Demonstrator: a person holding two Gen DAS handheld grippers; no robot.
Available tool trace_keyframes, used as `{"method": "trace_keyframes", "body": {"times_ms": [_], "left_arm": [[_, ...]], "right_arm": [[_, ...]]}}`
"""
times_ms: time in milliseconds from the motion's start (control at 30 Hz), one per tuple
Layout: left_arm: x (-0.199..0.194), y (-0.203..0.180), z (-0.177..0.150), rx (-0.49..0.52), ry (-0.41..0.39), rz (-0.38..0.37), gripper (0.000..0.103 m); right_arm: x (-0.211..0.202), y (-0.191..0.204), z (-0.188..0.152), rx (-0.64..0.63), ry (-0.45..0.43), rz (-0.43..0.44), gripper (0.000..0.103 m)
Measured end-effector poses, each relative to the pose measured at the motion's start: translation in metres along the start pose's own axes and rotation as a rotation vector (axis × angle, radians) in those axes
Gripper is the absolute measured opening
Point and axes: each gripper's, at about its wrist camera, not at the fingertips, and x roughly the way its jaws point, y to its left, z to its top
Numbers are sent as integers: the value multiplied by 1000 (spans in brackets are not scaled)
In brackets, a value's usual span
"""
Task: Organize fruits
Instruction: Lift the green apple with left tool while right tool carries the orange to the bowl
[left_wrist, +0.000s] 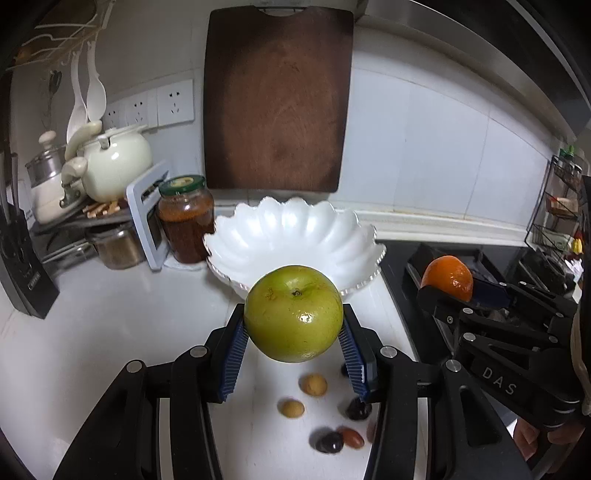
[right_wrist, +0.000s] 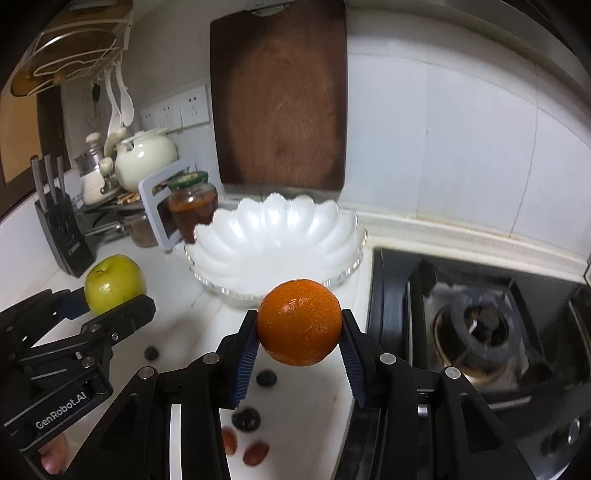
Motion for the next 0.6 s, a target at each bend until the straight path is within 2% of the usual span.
{"method": "trace_keyframes", "body": {"times_ms": [167,333,467,600], "left_arm": [[2,6,20,-14,-33,12,48],[7,19,38,-38,-35,3,48],[13,25,52,-24,-43,24,48],[27,31,65,-29,-12,13,48]], "right_arm": [[5,-1,19,-1,-35,7,44],[14,0,37,-1,-44,7,44],[26,3,52,-14,-41,-3,44],[40,6,66,-37,-29,-6,44]]}}
